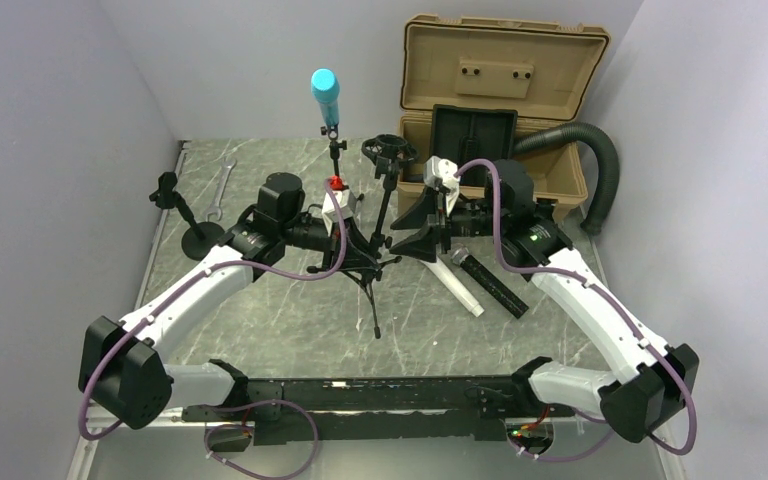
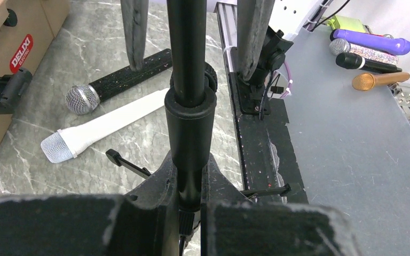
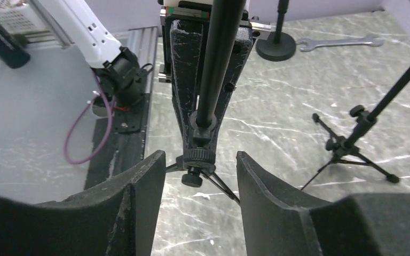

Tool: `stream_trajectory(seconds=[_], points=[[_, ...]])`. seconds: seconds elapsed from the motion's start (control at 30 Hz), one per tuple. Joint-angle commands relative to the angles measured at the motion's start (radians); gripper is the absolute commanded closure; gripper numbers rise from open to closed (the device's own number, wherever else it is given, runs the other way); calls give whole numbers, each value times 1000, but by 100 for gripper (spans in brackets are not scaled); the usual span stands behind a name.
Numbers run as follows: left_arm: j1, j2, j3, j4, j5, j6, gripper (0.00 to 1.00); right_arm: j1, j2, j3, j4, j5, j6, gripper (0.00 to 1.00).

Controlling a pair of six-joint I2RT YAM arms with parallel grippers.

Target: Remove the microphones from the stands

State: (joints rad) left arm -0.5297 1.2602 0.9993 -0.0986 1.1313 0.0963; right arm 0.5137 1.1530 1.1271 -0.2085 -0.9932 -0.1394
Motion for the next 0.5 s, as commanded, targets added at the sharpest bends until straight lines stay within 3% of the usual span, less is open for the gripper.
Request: stream_trajectory(seconds=[0.0,0.47], points=[[-4,-39,63,40,20,38,100,-3,20,-22,139,-98,122,48],[-5,-30,62,59,26,19,100,-3,34,-43,182,-99,136,69]])
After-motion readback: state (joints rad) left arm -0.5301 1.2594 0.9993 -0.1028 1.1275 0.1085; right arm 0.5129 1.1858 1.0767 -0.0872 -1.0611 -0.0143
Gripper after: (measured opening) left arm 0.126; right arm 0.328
